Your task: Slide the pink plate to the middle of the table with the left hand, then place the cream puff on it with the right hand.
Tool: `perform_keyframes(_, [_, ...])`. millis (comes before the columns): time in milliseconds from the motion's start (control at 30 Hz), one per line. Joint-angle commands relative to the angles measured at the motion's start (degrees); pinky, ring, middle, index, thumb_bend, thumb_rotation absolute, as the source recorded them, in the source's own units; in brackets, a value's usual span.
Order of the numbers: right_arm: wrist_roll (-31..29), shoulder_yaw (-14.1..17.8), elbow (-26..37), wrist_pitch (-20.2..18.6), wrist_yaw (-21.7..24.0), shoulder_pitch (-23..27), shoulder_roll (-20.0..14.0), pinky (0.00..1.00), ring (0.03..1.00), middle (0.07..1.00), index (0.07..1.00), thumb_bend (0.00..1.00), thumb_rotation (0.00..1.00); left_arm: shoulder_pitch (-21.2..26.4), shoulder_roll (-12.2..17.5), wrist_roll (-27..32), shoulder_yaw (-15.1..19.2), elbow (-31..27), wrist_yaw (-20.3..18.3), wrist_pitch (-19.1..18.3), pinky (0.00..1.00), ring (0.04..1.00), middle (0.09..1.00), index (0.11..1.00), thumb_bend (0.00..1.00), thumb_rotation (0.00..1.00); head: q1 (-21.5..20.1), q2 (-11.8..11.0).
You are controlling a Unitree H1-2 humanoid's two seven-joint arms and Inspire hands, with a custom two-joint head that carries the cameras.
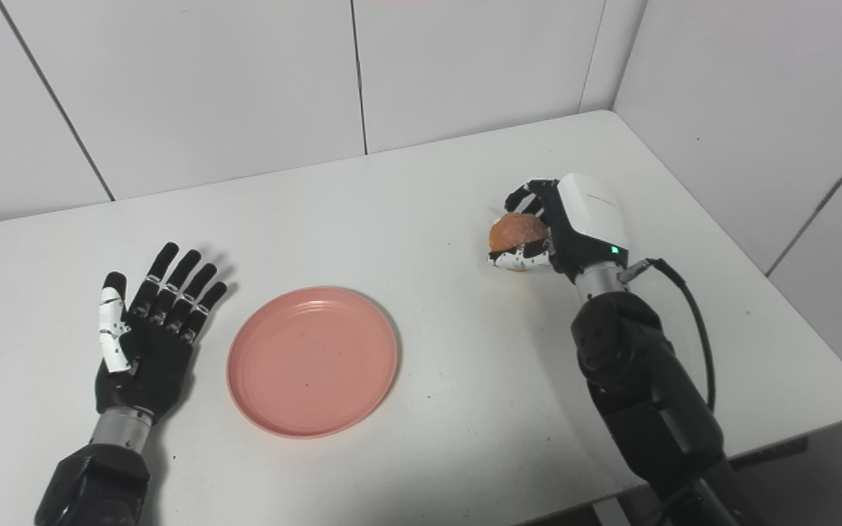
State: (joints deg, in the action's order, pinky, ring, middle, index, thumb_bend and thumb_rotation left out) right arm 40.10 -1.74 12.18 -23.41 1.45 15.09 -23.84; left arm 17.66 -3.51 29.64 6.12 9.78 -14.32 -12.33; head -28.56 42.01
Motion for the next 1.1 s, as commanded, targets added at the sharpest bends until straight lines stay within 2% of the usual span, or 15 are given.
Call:
perform_keyframes(0, [1.4,-0.3,3.4,-0.3,0.4,1.5,-0.3,0.30,0.387,0.432,0.536,0.52,0.00,-2.6,-1.0,-2.3,-1.1,0.6,2.7,-2.8,0.85,0.870,0.883,0.873,0.43,1.00,2.1,0.5])
perform_keyframes(267, [2.9,-3.2,7.5,-0.1,4.0,2.9,2.3,0.30,0.383,0.432,0.541,0.52,0.00,-4.0,-3.6,-5.6,-3.7,-3.0,6.5,-3.2,0.84,0.866,0.875,0.870,0.42,1.00,8.6,1.4])
perform_keyframes(500, [3.4,-6.1,7.2,2.3,4.9,4.0,4.2,0.30,0.390,0.433,0.541,0.52,0.00,-4.0,-5.3,-6.7,-5.0,-3.4,7.5,-2.6,0.86,0.870,0.876,0.870,0.41,1.00,14.5,2.2])
perform_keyframes(667, [3.2,-7.9,6.6,4.7,4.7,4.8,4.9,0.27,0.361,0.425,0.541,0.52,0.00,-4.1,-6.5,-8.2,-5.8,-3.5,8.6,-2.1,0.84,0.860,0.862,0.853,0.42,1.00,18.9,2.7])
perform_keyframes(1067, [2.3,-12.3,6.2,6.8,6.6,7.8,8.1,0.28,0.362,0.426,0.540,0.52,0.00,-3.9,-8.7,-10.0,-6.8,-3.7,10.9,-2.2,0.83,0.849,0.852,0.847,0.42,1.00,24.3,3.5])
